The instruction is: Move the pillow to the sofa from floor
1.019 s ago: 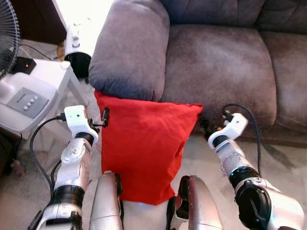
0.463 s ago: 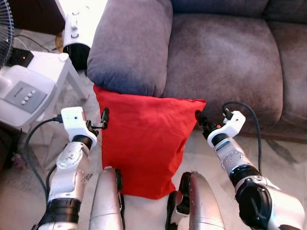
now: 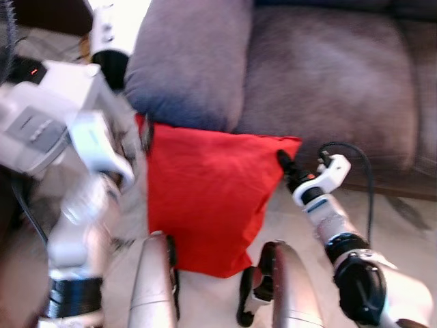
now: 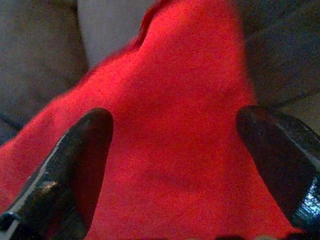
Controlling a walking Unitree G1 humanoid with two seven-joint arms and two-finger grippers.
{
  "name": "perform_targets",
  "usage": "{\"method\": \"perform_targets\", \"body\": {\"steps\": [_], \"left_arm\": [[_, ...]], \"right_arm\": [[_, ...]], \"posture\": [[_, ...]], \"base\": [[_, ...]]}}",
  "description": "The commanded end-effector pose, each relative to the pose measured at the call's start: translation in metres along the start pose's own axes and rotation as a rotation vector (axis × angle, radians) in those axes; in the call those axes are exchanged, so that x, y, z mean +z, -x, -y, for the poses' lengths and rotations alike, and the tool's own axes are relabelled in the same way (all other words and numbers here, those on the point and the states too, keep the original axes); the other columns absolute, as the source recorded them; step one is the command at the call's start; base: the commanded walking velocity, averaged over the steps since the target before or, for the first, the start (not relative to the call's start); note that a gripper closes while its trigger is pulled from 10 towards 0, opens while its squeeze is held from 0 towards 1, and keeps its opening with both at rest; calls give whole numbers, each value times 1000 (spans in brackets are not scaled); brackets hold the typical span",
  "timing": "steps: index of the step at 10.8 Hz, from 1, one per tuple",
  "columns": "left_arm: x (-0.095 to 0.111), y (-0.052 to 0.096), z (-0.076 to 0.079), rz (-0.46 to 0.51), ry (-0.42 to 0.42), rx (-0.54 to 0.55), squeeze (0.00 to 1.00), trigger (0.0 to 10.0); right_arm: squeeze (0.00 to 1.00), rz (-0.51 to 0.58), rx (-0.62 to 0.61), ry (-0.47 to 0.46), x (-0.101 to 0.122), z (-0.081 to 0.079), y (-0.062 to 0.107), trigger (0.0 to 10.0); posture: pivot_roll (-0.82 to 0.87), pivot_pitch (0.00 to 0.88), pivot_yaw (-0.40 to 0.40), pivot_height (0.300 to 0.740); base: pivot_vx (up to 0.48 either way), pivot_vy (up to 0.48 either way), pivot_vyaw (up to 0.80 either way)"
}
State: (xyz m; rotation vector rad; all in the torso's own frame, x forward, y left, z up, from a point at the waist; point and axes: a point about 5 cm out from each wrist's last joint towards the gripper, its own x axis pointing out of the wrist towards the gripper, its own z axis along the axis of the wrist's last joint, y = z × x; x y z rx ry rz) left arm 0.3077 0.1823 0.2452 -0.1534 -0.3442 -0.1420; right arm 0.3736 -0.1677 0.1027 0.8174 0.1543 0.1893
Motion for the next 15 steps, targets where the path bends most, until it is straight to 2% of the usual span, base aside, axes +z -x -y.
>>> {"method": "perform_targets", "body": {"steps": [1,3,5,8,9,10,12,15], "left_arm": [[-5,7,-2,-35,20,-5,0,10000],[-12,12,-7,-107,-22,-28,0,10000],[-21,26,-20,-191,-52,-22,0,10000],[-17,35,-15,-211,-57,-46,0,10000],[-17,36,-16,-213,-45,-44,0,10000],[-18,37,-15,-220,-43,-45,0,10000],[-18,37,-10,-229,-34,-50,0,10000],[-17,39,-8,-233,-47,-58,0,10000]], "right_arm": [[0,-29,-22,-23,-11,7,5,10000],[0,-28,-29,-48,-14,6,5,10000],[0,-14,-26,-57,-11,6,4,10000],[0,-16,-38,-45,-12,6,4,10000],[0,-13,-75,-1,-11,8,4,8902],[0,6,-114,20,-6,11,4,10000],[0,1,-167,31,-5,19,8,10000],[0,-30,-119,0,-13,12,6,10000]], "posture": [[320,454,-7,594],[331,465,-3,594],[338,469,7,594],[363,488,19,594],[360,492,19,594],[352,493,18,594],[351,496,19,594],[364,491,23,594]], "base": [[0,0,0],[0,0,0],[0,0,0],[0,0,0],[0,0,0],[0,0,0],[0,0,0],[0,0,0]]}}
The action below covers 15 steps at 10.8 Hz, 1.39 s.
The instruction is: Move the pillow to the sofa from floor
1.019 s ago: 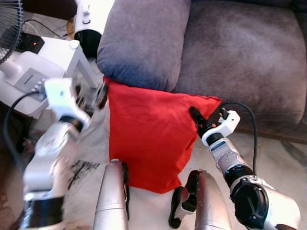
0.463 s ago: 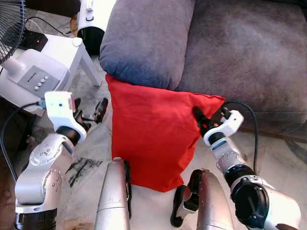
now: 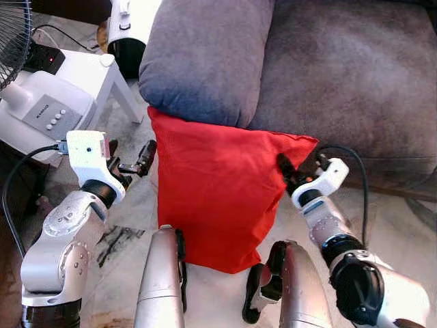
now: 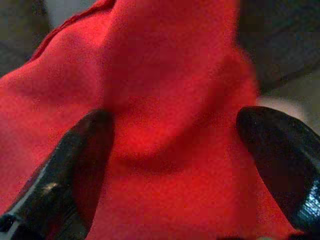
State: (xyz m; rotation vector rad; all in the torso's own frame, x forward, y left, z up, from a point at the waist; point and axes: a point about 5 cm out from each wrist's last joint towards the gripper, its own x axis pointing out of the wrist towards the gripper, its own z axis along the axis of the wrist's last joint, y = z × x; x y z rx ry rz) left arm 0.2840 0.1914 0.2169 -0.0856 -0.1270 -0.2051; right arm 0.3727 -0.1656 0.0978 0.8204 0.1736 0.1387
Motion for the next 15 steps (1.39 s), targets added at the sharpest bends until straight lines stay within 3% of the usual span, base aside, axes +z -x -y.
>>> {"method": "perform_targets", "body": {"steps": [1,5,6,15], "left_arm": [[1,6,0,-4,-9,-3,0,10000],[2,8,0,-6,-6,4,0,10000],[1,8,1,-8,-6,2,0,10000],[-2,5,4,-12,15,0,0,10000]], "right_arm": [[0,-42,22,-42,-14,0,2,10000],[0,-73,50,-68,-28,-8,1,9765],[0,-81,61,-78,-31,-8,1,0],[0,-83,76,-108,-36,-5,5,0]], "posture": [[370,489,25,594],[376,491,27,594],[377,491,26,594],[359,499,26,594]], "base": [[0,0,0],[0,0,0],[0,0,0],[0,0,0]]}}
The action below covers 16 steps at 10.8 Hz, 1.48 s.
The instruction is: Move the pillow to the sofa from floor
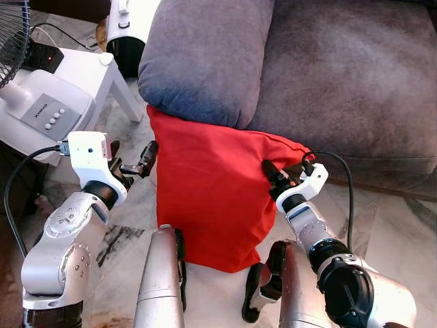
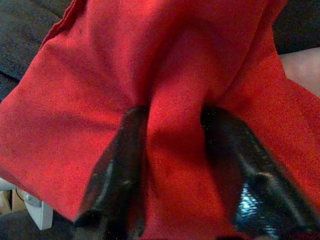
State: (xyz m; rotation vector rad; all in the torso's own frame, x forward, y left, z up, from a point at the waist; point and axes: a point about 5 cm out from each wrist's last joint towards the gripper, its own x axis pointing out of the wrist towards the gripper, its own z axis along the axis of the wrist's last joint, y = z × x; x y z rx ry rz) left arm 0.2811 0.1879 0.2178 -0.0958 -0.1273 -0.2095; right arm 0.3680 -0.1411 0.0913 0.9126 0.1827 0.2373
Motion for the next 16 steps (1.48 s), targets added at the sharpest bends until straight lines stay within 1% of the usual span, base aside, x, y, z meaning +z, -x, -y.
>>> {"method": "perform_targets", "body": {"steps": [1,5,7,9,10,11,12,13,14,15,16], "left_arm": [[-3,2,0,-14,8,3,0,10000],[-5,-1,0,-12,14,4,0,10000],[-8,-5,0,-10,31,13,0,10000],[-16,-10,-4,-8,50,47,0,10000],[-20,-13,-6,-9,58,64,0,10000],[-27,-14,-7,-17,67,79,0,10000],[-30,-13,-7,-24,65,82,0,10000],[-37,-13,-9,-35,68,86,0,10000],[-39,-14,-10,-32,67,90,0,10000],[-40,-14,-13,-23,64,103,0,10000],[-43,-16,-14,-26,68,110,0,10000]], "right_arm": [[0,-34,-15,-29,-12,7,6,0],[0,-37,-12,-32,-15,7,6,0],[0,-21,-4,-31,-13,5,5,0],[0,-24,38,11,-13,-2,2,0],[0,-38,69,52,-15,-8,-1,0],[0,-54,81,122,-15,-12,-3,10000],[0,-55,87,150,-15,-13,-3,10000],[0,-37,82,188,-8,-13,-4,10000],[0,2,56,218,1,-11,-4,10000],[0,68,57,314,19,-14,-5,10000],[0,91,43,330,24,-14,-4,10000]], "posture": [[355,496,26,594],[349,484,24,594],[333,469,16,594],[315,434,6,594],[305,413,0,594],[291,398,-2,594],[285,392,-1,594],[276,372,-4,594],[277,366,-7,594],[269,350,-10,594],[259,329,-15,594]], "base": [[0,0,0],[0,0,0],[0,0,0],[0,0,0],[0,0,0],[0,0,0],[0,0,0],[0,0,0],[0,0,0],[0,0,0],[0,0,0]]}}
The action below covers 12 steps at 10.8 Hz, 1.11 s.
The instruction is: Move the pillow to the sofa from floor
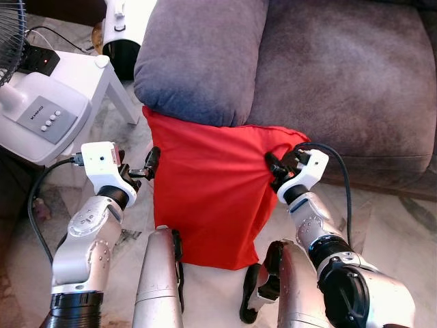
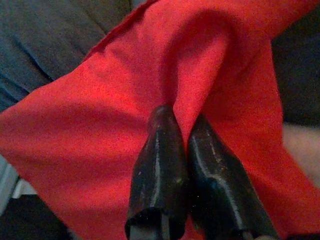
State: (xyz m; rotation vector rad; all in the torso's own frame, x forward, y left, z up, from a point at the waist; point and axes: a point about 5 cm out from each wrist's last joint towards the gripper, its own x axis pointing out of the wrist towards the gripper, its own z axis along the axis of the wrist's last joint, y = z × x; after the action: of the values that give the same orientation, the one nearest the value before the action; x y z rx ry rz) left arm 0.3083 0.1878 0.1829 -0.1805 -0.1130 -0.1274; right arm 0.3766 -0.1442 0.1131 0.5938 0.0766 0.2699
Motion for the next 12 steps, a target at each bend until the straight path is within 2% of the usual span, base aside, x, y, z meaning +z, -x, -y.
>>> {"method": "perform_targets", "body": {"steps": [1,3,4,6,8,11,12], "left_arm": [[-11,1,-6,-26,-10,32,0,10000],[-28,1,-11,-57,-3,74,0,10000],[-43,5,-18,-100,-1,124,0,10000],[-55,10,-31,-116,4,187,0,10000],[-67,13,-35,-137,-27,200,0,10000],[-68,13,-34,-125,-43,196,0,10000],[-68,13,-34,-120,-47,193,0,10000]], "right_arm": [[0,61,-37,33,10,7,4,10000],[0,33,-77,62,-3,12,10,10000],[0,0,-107,78,-16,18,17,10000],[0,-34,-125,93,-29,24,27,10000],[0,-47,-158,116,-32,31,32,10000],[0,-34,-157,145,-26,31,31,10000],[0,-33,-162,144,-25,32,31,10000]], "posture": [[243,302,-23,594],[213,259,-31,594],[211,245,-31,594],[202,240,-30,594],[190,241,-32,594],[192,253,-33,594],[192,256,-33,606]], "base": [[0,0,0],[0,0,0],[0,0,0],[0,0,0],[0,0,0],[0,0,0],[0,0,0]]}}
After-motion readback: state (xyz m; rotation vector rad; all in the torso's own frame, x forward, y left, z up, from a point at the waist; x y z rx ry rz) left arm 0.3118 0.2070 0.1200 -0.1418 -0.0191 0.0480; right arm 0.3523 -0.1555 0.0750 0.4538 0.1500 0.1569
